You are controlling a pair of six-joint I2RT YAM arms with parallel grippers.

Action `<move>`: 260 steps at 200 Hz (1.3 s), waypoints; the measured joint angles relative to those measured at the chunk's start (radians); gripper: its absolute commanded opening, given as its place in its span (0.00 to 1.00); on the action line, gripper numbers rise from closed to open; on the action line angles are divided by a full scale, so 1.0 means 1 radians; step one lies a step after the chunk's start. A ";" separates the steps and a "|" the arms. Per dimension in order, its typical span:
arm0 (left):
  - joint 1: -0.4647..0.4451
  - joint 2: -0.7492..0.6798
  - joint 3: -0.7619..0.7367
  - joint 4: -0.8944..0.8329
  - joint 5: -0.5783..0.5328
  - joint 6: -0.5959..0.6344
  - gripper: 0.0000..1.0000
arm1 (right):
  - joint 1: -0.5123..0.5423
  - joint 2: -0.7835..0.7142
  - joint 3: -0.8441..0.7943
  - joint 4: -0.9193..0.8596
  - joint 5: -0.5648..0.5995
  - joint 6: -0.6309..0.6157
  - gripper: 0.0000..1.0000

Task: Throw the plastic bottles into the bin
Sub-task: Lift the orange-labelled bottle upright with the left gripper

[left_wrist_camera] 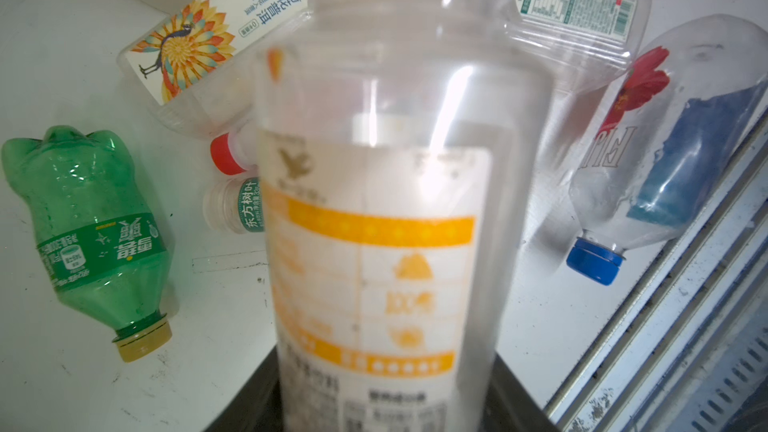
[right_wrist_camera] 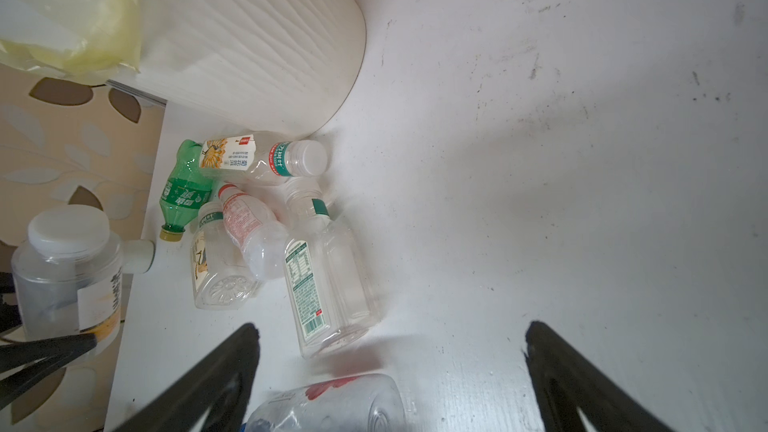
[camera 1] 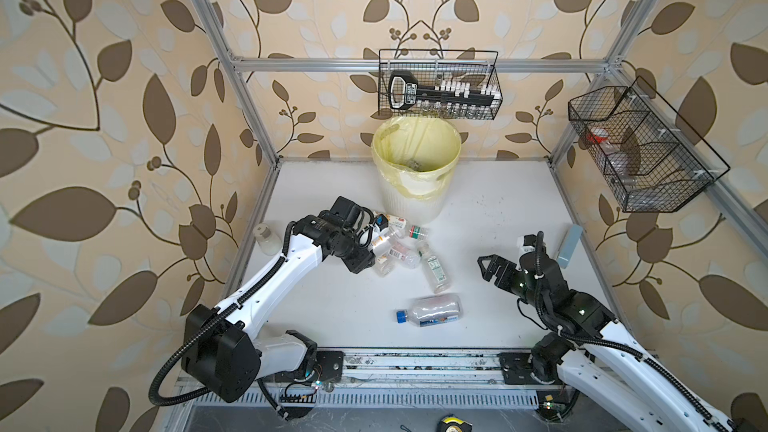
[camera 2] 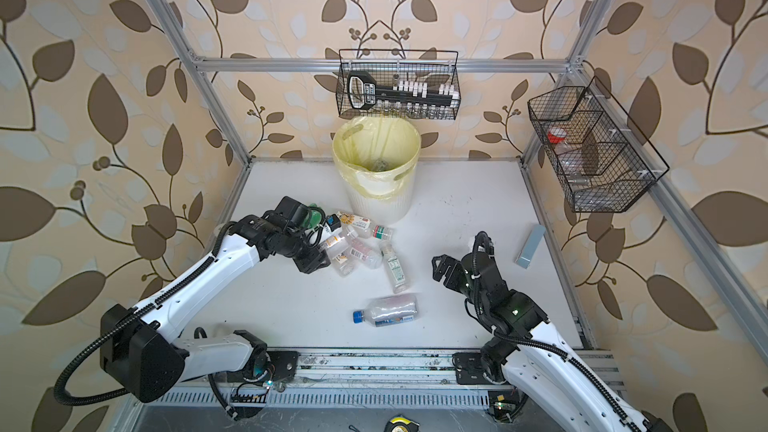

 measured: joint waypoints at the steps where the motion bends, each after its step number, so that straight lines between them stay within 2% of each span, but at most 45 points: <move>1: 0.001 0.000 0.000 0.000 0.002 -0.001 0.28 | 0.000 0.000 0.000 0.000 0.000 0.000 1.00; 97: 0.080 0.012 0.130 -0.048 0.046 -0.052 0.26 | 0.000 0.013 -0.009 0.023 -0.004 -0.001 1.00; 153: 0.173 0.026 0.240 -0.074 0.048 -0.061 0.26 | 0.000 0.047 -0.026 0.048 -0.014 -0.012 1.00; 260: 0.321 -0.018 0.235 -0.108 0.109 -0.103 0.25 | -0.001 0.070 -0.027 0.074 -0.042 -0.045 1.00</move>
